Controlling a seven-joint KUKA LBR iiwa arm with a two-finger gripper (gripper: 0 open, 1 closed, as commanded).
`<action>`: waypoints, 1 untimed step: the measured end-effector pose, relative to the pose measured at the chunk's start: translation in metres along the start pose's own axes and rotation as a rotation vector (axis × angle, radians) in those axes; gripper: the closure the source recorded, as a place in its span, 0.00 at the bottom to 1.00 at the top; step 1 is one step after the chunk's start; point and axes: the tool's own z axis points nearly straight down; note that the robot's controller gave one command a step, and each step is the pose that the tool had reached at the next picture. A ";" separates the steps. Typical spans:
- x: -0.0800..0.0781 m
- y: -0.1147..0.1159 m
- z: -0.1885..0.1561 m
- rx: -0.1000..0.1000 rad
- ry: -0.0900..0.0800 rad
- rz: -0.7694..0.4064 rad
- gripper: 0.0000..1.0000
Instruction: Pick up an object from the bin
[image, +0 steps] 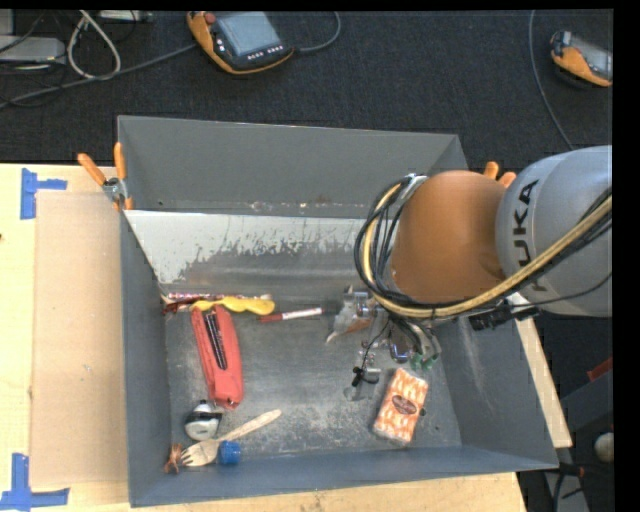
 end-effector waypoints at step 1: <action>-0.006 -0.015 0.026 0.001 0.005 0.082 0.00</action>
Offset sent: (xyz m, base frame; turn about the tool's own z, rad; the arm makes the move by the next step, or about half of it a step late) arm 0.0130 -0.0882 -0.0344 -0.0368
